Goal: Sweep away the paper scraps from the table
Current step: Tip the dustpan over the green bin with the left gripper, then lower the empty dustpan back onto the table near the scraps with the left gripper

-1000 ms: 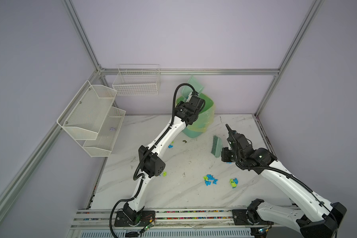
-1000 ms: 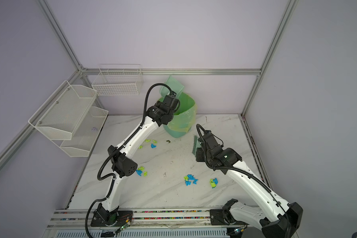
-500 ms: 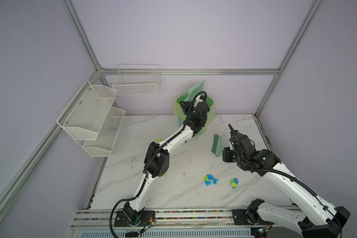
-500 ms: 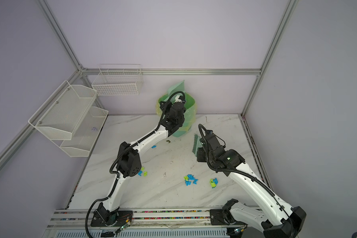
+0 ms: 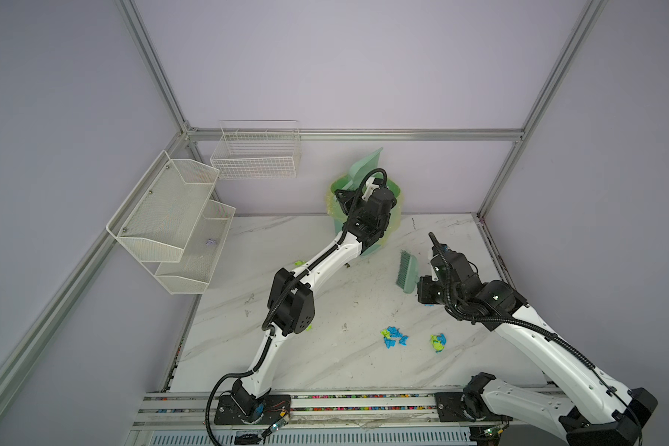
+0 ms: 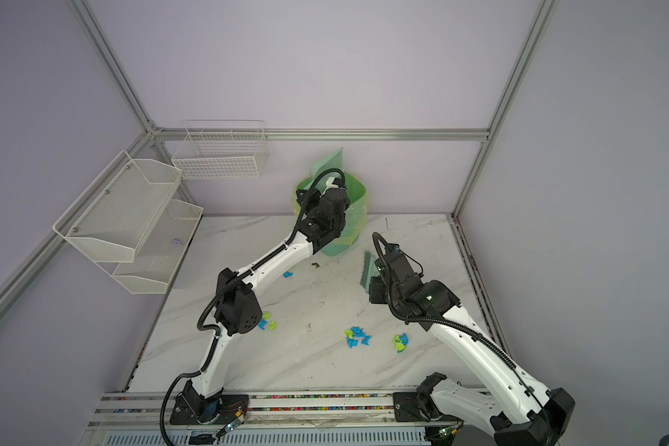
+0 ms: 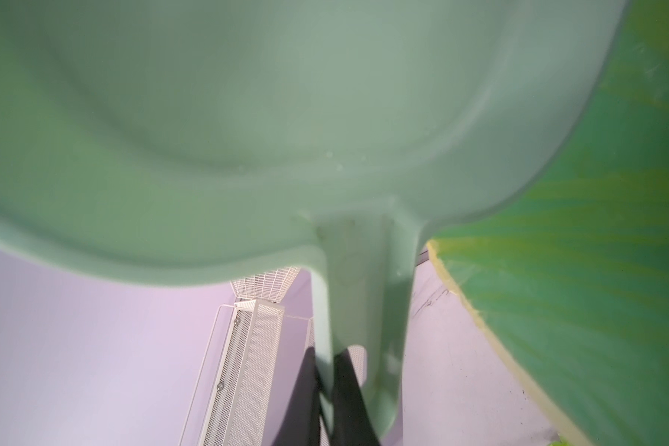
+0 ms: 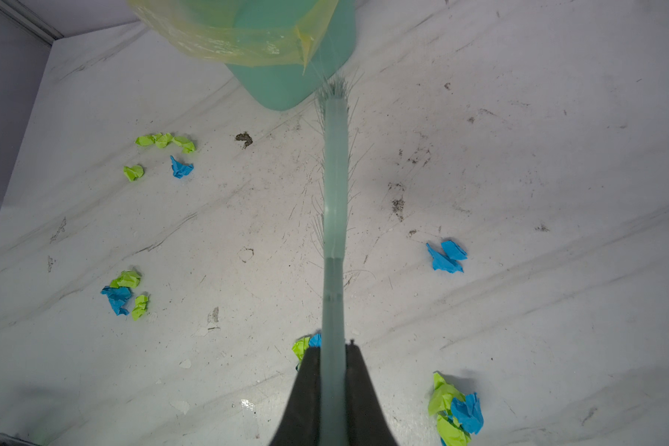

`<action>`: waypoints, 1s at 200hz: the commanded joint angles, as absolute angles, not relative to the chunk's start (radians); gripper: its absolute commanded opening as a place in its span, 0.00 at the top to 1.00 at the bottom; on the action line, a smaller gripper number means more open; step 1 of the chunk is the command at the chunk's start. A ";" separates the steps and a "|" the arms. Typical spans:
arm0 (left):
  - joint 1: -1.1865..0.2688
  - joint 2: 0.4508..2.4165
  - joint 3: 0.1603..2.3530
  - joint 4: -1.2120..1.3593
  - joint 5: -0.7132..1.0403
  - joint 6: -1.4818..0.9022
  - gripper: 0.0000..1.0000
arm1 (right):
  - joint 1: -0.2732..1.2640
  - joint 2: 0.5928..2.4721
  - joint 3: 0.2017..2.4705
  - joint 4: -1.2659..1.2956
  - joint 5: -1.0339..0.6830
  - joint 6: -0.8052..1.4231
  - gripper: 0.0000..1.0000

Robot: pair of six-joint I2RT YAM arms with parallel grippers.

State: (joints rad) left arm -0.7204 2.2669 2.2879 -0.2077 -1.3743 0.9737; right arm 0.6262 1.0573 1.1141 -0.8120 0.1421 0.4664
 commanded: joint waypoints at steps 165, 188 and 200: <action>-0.737 1.655 2.064 -1.381 -0.536 -0.208 1.00 | 0.617 1.084 1.208 -0.940 0.241 0.479 1.00; -0.740 1.585 1.942 -1.389 -0.455 -0.236 1.00 | 0.614 1.077 1.220 -0.952 0.236 0.493 1.00; -0.741 1.550 1.866 -1.387 -0.404 -0.228 1.00 | 0.614 1.080 1.230 -0.961 0.235 0.499 1.00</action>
